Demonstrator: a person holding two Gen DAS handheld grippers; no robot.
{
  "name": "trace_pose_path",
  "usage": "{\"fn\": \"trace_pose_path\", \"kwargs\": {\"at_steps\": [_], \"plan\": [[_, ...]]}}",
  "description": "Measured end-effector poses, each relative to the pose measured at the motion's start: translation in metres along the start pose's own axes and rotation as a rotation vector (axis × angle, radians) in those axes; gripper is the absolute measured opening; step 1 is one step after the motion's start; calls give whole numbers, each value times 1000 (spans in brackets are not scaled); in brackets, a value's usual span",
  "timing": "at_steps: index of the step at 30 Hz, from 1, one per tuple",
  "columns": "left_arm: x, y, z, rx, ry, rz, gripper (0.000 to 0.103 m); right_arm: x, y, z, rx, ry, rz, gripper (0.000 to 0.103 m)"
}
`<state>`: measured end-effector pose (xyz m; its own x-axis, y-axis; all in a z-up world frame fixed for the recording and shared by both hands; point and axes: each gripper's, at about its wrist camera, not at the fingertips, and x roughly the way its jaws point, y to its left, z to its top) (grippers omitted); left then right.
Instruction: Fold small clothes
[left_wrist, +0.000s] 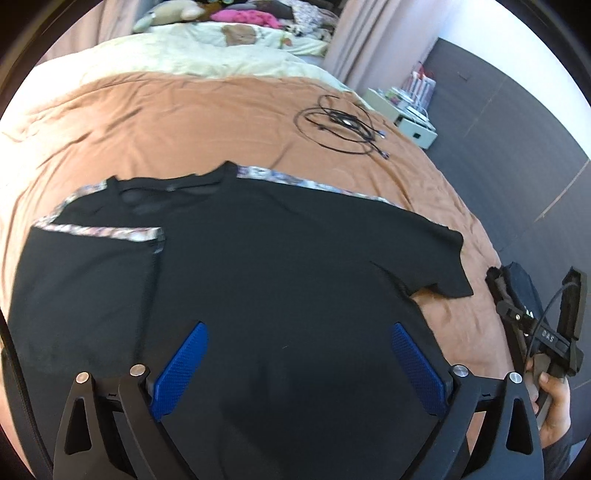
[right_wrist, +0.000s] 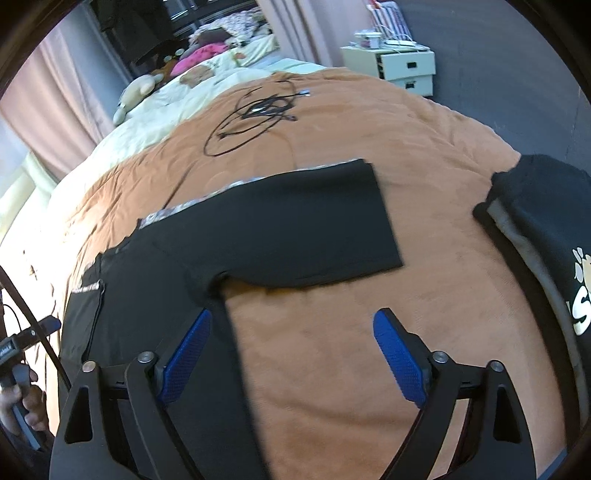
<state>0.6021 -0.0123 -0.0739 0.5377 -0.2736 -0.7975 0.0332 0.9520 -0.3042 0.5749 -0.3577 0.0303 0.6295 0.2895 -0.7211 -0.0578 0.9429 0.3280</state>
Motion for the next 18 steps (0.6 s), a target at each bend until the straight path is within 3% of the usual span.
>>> {"fn": "trace_pose_path", "kwargs": {"at_steps": [9, 14, 18], "plan": [[58, -46, 15, 74, 69, -28, 73, 40, -34, 27, 67, 36, 7, 54], [90, -58, 23, 87, 102, -35, 57, 71, -45, 49, 67, 53, 8, 48], [114, -63, 30, 82, 122, -42, 52, 90, -47, 64, 51, 52, 1, 47]]}}
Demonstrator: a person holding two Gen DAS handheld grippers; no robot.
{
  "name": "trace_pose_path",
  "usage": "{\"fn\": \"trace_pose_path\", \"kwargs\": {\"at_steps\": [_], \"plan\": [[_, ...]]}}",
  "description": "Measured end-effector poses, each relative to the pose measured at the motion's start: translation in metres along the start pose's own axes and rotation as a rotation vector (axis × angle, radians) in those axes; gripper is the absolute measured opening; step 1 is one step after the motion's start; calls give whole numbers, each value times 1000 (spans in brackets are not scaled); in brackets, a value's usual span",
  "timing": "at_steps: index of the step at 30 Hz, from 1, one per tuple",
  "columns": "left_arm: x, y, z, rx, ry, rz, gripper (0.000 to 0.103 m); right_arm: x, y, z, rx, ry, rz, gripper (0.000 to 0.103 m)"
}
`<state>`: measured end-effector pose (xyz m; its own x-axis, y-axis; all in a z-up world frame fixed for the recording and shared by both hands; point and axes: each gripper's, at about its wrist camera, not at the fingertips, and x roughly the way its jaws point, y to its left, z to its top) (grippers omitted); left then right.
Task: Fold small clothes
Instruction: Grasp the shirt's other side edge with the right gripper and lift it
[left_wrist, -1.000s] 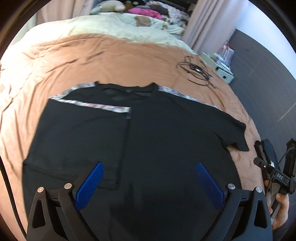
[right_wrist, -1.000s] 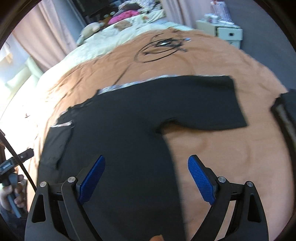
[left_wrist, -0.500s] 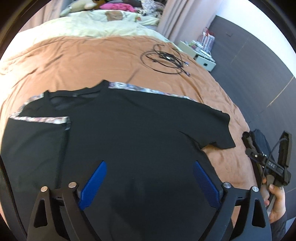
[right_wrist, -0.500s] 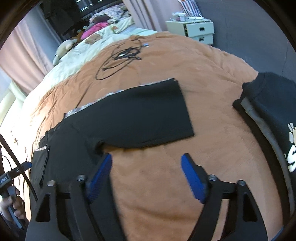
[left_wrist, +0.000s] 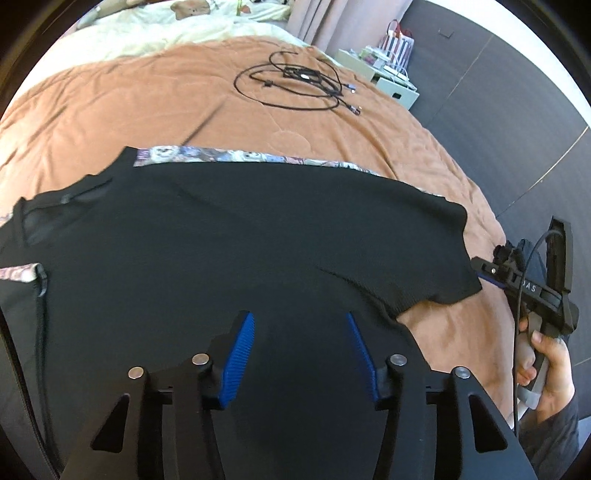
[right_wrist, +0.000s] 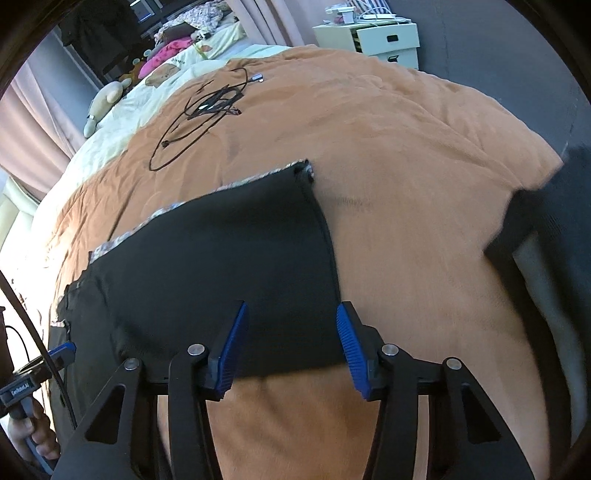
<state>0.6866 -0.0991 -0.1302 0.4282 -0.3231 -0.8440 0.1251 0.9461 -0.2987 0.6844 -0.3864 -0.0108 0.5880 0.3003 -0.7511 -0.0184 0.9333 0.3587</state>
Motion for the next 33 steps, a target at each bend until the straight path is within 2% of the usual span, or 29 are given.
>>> {"fn": "trace_pose_path", "kwargs": {"at_steps": [10, 11, 12, 14, 15, 20, 24, 33], "plan": [[49, -4, 13, -8, 52, -11, 37, 38, 7, 35, -70, -19, 9, 46], [52, -4, 14, -8, 55, -11, 37, 42, 9, 39, -82, -15, 18, 37], [54, -5, 14, -6, 55, -10, 37, 45, 9, 42, -93, -8, 27, 24], [56, -4, 15, -7, 58, -9, 37, 47, 14, 48, -121, -1, 48, 9], [55, -4, 15, -10, 58, -12, 37, 44, 18, 49, -134, -9, 48, 7], [39, 0, 13, -10, 41, -10, 37, 14, 45, 52, -201, -46, 52, 4], [17, 16, 7, -45, 36, -27, 37, -10, 71, 55, -242, -70, 46, 4], [-43, 58, -8, -101, -23, 5, 38, -50, 142, 52, -362, -112, 52, 4]]}}
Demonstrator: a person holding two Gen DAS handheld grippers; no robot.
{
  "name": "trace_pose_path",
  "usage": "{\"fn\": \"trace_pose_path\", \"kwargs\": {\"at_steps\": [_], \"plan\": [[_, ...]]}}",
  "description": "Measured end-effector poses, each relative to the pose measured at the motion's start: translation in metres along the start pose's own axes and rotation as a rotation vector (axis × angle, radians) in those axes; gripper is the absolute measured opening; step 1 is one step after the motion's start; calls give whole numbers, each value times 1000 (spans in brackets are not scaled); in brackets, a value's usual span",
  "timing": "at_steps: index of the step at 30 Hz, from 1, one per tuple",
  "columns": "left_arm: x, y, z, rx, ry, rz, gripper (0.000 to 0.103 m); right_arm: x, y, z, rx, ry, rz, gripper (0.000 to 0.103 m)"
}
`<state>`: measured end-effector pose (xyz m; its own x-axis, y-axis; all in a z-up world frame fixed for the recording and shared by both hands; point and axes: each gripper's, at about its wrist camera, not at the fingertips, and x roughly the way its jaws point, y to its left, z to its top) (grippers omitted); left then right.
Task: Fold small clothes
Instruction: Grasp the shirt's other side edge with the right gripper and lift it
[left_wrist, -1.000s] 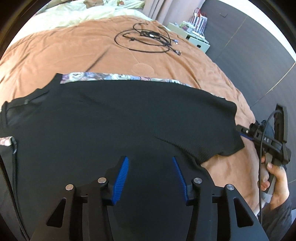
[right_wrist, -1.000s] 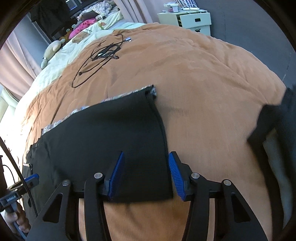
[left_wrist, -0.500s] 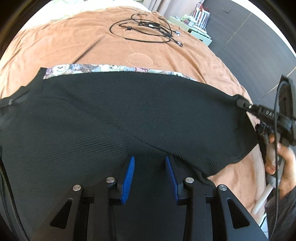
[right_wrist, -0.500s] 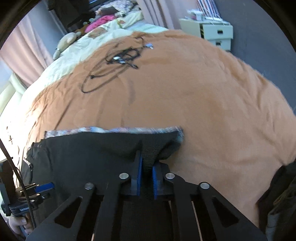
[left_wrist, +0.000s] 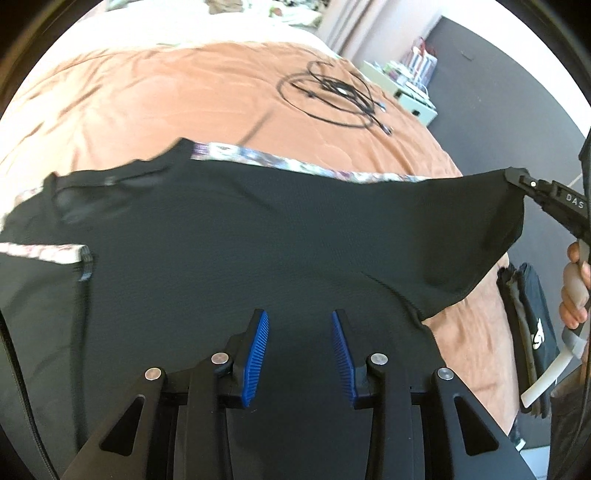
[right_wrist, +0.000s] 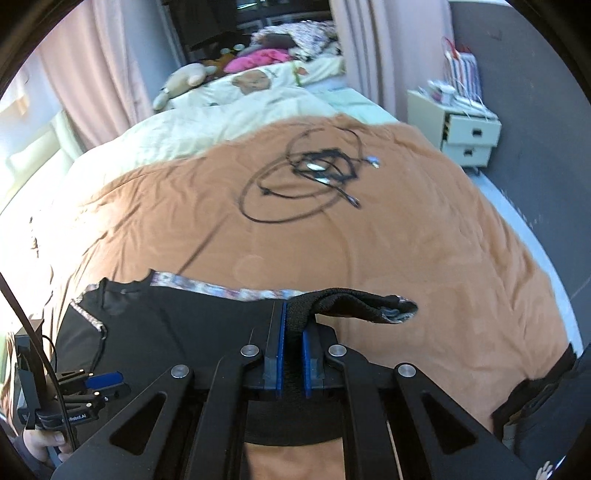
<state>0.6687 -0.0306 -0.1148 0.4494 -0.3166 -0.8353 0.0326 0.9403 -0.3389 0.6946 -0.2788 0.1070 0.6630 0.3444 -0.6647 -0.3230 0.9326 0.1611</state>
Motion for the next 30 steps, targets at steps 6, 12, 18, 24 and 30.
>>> {"fn": "trace_pose_path", "kwargs": {"at_steps": [6, 12, 18, 24, 30], "plan": [[-35, 29, -9, -37, -36, 12, 38, -5, 42, 5, -66, 9, 19, 4], [-63, 61, -20, -77, -62, 30, 38, -2, 87, 7, -125, 31, 33, 4], [-83, 89, -31, -111, -78, 43, 38, 14, 125, 4, -162, 71, 50, 4], [-98, 120, -44, -157, -88, 55, 38, 40, 167, -7, -209, 126, 88, 4], [-108, 147, -58, -198, -89, 68, 38, 80, 205, -33, -246, 202, 107, 4]]}}
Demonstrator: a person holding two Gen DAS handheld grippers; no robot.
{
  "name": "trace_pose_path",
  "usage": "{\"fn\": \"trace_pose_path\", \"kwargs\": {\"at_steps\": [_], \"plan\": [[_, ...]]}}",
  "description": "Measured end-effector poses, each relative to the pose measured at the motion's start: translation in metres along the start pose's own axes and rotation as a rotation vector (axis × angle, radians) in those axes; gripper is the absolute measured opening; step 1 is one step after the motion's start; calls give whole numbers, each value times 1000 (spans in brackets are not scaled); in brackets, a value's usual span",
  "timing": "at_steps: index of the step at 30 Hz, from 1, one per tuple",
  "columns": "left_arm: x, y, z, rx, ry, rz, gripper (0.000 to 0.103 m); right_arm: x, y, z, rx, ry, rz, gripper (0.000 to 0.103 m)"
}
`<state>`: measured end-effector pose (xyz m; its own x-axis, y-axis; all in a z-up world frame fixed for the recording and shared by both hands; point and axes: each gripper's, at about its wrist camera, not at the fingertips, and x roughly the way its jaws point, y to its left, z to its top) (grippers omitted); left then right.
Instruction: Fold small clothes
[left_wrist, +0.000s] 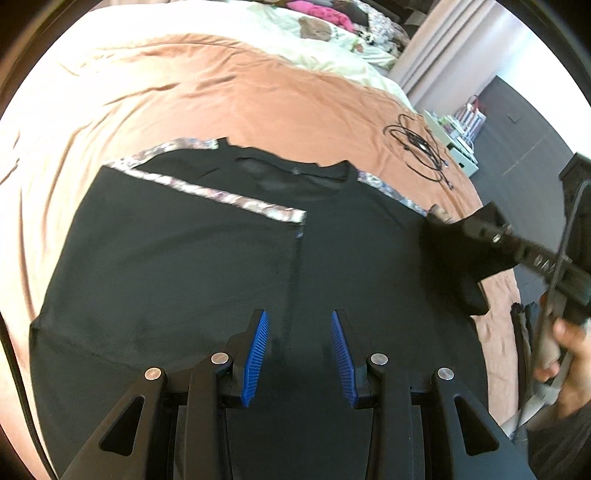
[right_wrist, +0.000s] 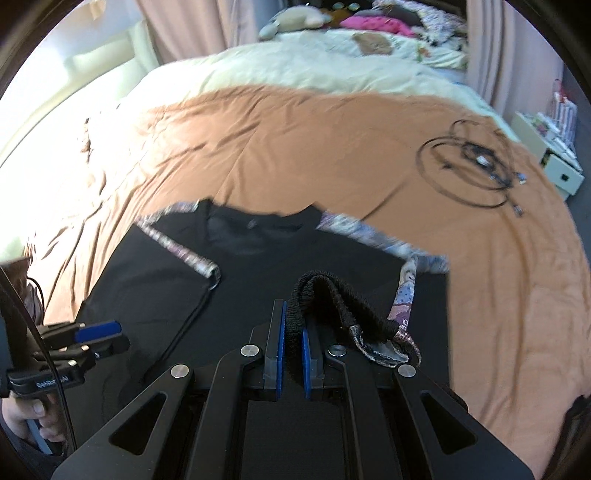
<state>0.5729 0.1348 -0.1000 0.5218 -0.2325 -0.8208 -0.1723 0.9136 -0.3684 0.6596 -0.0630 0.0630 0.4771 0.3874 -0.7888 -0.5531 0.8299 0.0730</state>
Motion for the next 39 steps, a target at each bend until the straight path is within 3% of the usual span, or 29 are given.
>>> {"fn": "trace_pose_path", "kwargs": {"at_steps": [4, 5, 8, 9, 17, 25, 27, 29, 32, 39], "plan": [[-5, 18, -5, -23, 6, 8, 38, 30, 14, -2, 34, 63, 10, 7], [-6, 21, -5, -26, 5, 10, 38, 33, 17, -2, 38, 67, 34, 16], [-9, 27, -6, -33, 5, 15, 38, 29, 20, 1, 44, 30, 70, 72], [-10, 28, -6, -34, 4, 17, 38, 27, 20, 1, 47, 18, 74, 74], [-4, 18, -3, -15, 7, 7, 40, 11, -19, -24, 103, -20, 28, 74], [25, -22, 0, 50, 44, -13, 47, 1, -73, -65, 208, -17, -48, 74], [34, -36, 1, 78, 57, -15, 48, 3, -82, -72, 231, -10, -60, 67], [44, -52, 1, 113, 68, -13, 64, 6, -94, -81, 258, 1, -77, 63], [55, -74, 0, 167, 68, -10, 76, 10, -106, -88, 292, 16, -98, 56], [93, -114, -2, 277, 109, 53, 81, 31, -129, -101, 339, 57, -94, 42]]}}
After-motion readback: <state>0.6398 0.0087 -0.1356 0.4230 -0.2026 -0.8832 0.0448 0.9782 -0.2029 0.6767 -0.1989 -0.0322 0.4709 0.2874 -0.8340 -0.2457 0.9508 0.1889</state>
